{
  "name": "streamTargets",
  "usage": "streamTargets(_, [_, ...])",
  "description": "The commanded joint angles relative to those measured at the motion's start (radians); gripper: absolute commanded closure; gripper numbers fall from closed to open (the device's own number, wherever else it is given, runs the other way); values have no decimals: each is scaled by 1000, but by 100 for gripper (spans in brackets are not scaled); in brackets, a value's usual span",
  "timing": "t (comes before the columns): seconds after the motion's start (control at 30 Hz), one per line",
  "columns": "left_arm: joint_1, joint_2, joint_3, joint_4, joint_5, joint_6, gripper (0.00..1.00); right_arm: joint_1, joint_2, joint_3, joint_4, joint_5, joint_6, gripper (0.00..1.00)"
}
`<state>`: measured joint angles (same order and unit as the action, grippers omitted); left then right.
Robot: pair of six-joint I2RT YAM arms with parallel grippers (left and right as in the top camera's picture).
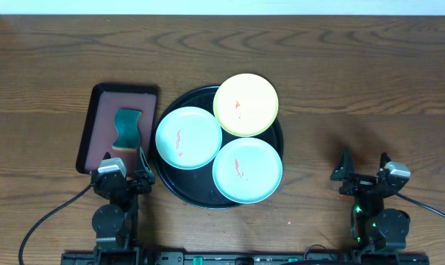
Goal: Clean dirty plates on tray and stack at the side
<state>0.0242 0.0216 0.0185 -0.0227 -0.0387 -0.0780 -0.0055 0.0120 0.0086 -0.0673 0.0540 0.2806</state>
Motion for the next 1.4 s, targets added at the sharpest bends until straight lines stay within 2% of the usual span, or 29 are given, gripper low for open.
streamTargets(0.0, [-4, 2, -14, -47, -17, 3, 24, -8, -6, -3, -2, -2, 10, 1])
streamTargets(0.9, [-4, 2, -14, -47, -17, 3, 24, -8, -6, -3, -2, -2, 10, 1])
streamTargets(1.03, [-4, 2, -14, -47, -17, 3, 24, -8, -6, -3, -2, 5, -62, 1])
streamTargets(1.37, [-4, 2, -14, -47, -17, 3, 24, -8, -6, -3, -2, 5, -61, 1])
